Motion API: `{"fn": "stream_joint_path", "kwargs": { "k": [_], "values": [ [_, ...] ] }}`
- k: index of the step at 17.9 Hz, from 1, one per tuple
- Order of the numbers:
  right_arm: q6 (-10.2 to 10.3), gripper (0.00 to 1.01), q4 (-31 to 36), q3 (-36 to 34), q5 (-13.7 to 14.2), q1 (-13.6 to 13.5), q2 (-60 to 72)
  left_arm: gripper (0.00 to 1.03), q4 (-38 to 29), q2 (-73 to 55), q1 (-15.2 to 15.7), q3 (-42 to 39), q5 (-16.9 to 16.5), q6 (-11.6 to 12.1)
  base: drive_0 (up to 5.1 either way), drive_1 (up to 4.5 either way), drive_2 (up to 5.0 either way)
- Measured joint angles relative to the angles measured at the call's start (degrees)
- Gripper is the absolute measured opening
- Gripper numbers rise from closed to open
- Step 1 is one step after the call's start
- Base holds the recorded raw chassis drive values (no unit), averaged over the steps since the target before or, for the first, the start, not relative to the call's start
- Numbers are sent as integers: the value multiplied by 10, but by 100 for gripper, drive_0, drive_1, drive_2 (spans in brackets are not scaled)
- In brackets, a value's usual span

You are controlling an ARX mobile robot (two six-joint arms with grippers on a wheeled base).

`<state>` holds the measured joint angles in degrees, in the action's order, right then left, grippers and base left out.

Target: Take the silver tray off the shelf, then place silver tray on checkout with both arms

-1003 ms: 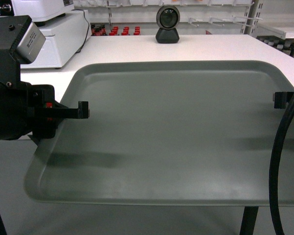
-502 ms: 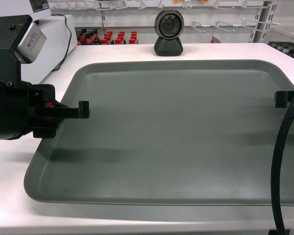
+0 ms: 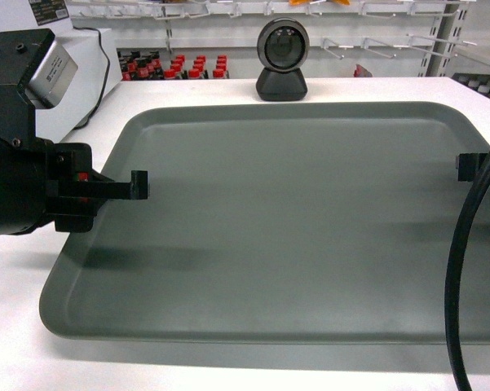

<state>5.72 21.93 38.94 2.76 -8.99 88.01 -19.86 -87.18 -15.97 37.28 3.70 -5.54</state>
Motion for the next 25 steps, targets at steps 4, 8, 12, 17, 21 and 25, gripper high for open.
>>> {"fn": "stream_joint_path", "kwargs": {
  "k": [4,8,12,17,21,25],
  "values": [
    [0,3,0,0,0,0,0,3,0,0,0,0,0,0,0,0,0],
    [34,3,156,-28,1,1,28,3,-216,-51,-46,-29,173,59,0,0,0],
    [61,3,134,68,-62,46,125,3,-212,-122,-71,81,257,110,0,0,0],
    [-36,3,-44,297,-73,56,264,3,-20,-226,-52,238,233,36,0,0,0],
    [-40,3,-47,305,-71,56,274,3,-10,-229,-52,244,233,33,0,0,0],
    [-43,3,-52,313,-67,56,283,3,-3,-235,-52,254,233,30,0,0,0]
  ]
}}
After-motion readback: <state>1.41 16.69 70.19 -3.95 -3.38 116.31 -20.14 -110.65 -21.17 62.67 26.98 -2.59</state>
